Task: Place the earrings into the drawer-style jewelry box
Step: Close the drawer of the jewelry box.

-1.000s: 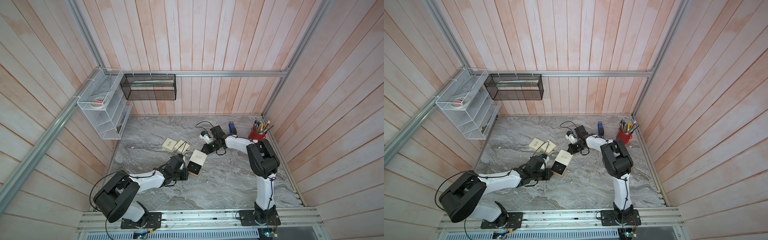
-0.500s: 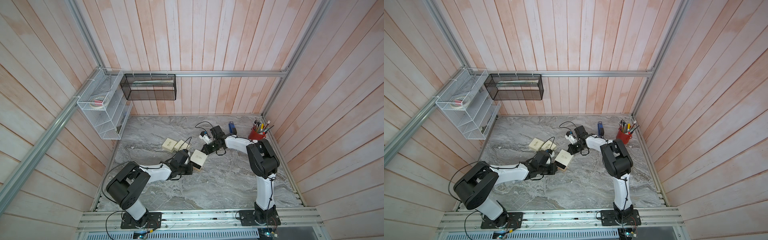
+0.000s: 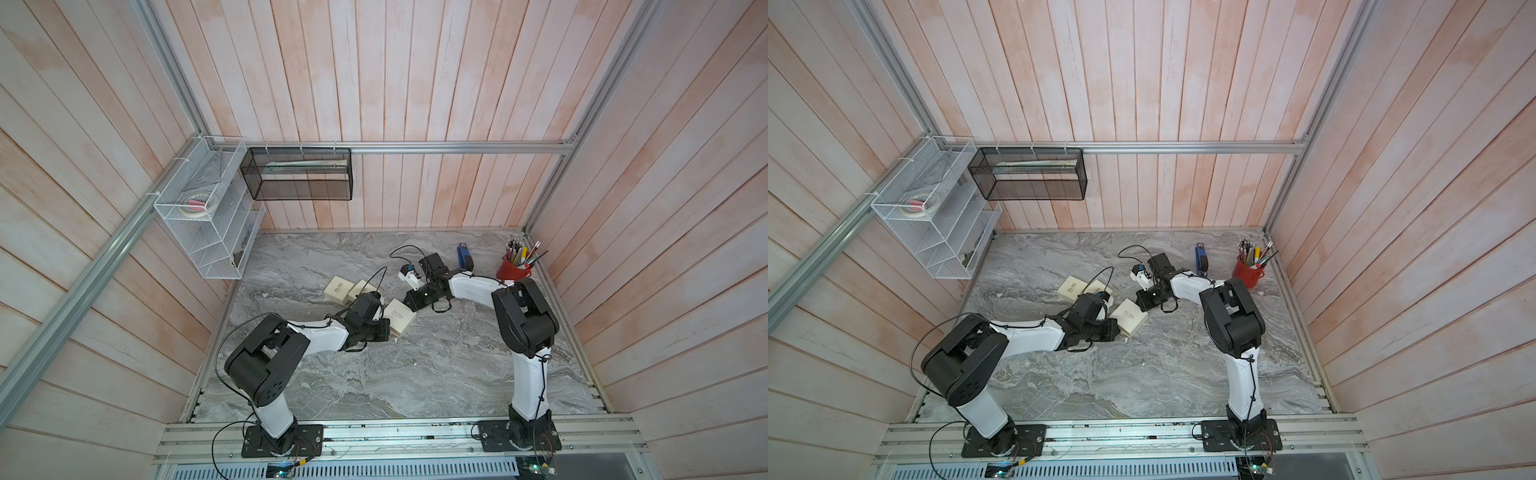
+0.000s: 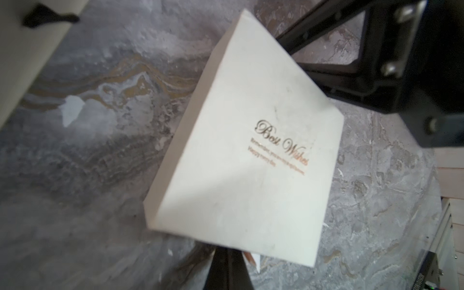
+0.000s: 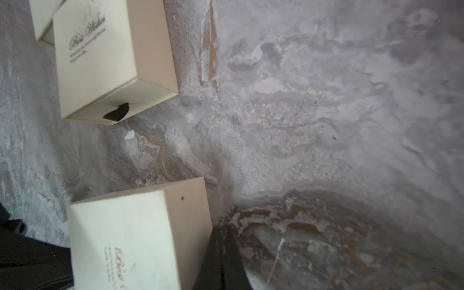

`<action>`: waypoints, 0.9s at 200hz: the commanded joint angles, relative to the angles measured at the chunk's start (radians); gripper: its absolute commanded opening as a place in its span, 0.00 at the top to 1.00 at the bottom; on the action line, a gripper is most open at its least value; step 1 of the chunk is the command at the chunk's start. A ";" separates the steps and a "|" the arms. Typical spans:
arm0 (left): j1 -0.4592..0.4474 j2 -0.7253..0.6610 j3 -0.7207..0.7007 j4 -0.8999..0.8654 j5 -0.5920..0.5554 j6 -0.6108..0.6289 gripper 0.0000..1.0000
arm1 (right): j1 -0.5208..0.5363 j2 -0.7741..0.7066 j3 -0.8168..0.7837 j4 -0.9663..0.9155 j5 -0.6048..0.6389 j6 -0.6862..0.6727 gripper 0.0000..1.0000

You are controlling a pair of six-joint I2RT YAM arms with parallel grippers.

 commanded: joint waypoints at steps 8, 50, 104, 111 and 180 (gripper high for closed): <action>0.002 0.045 0.081 0.051 0.048 0.028 1.00 | -0.022 -0.039 -0.031 0.007 0.028 0.033 0.95; 0.002 0.104 0.159 0.024 0.056 0.053 1.00 | -0.046 -0.037 -0.024 0.015 0.051 0.035 0.94; 0.012 -0.043 0.087 -0.033 -0.044 0.081 0.64 | -0.067 -0.133 -0.054 0.072 0.276 0.123 0.76; 0.015 -0.094 0.070 -0.047 -0.081 0.080 0.60 | -0.072 -0.181 -0.084 0.105 0.306 0.140 0.73; 0.097 -0.513 0.011 -0.133 -0.450 0.120 0.00 | -0.130 -0.662 -0.501 0.541 0.501 0.205 0.36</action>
